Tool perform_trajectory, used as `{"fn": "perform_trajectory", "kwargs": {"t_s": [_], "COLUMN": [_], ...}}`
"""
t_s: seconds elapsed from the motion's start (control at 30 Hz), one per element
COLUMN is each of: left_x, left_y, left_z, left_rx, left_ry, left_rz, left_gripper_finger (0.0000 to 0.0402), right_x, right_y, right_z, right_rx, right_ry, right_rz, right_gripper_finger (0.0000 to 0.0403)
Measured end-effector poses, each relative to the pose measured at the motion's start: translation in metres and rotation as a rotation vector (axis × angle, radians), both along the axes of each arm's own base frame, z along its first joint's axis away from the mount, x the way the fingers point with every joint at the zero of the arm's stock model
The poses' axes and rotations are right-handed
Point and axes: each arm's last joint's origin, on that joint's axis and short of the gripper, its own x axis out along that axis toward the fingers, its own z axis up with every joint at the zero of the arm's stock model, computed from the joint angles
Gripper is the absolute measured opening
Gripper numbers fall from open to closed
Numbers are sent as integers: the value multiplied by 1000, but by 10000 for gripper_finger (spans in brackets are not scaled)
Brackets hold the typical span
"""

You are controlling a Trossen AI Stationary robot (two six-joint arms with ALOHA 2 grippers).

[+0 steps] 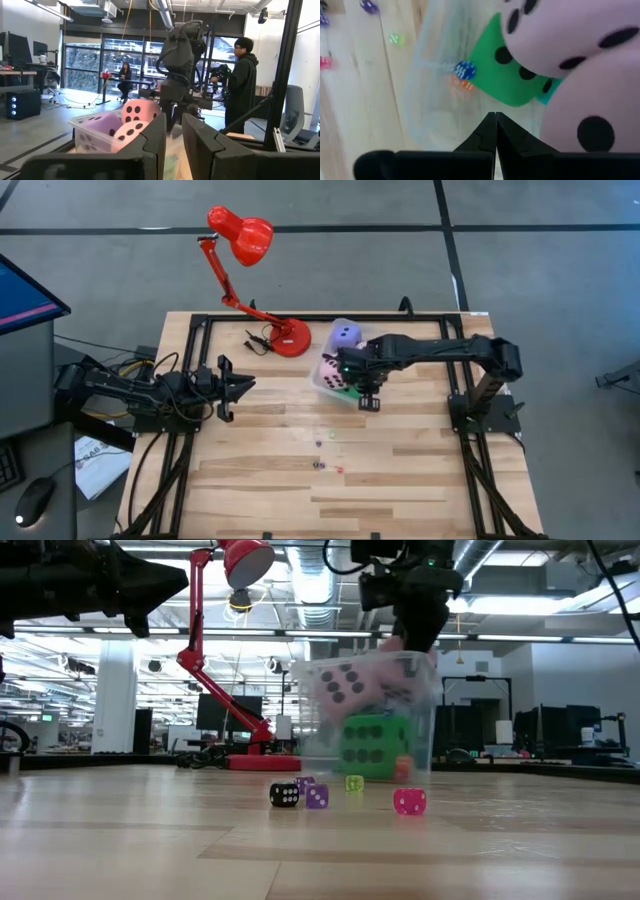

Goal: Pick & Place Dice
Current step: Adjust the transparent bin

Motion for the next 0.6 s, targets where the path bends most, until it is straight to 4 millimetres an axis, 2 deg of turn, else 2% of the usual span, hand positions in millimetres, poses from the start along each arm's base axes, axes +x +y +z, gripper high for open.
{"fn": "perform_trajectory", "kwargs": {"t_s": [0.27,0.6], "left_x": [0,0], "left_y": [0,0], "left_z": [0,-1], "left_rx": [-3,-3], "left_ry": [-1,6], "left_rz": [2,1], "left_gripper_finger": [53,53], "right_x": [-17,-23], "right_y": [1,-6], "right_z": [1,1], "right_rx": [16,20], "right_ry": [150,198], "right_rz": [-37,-60], "right_gripper_finger": [0,0]}}
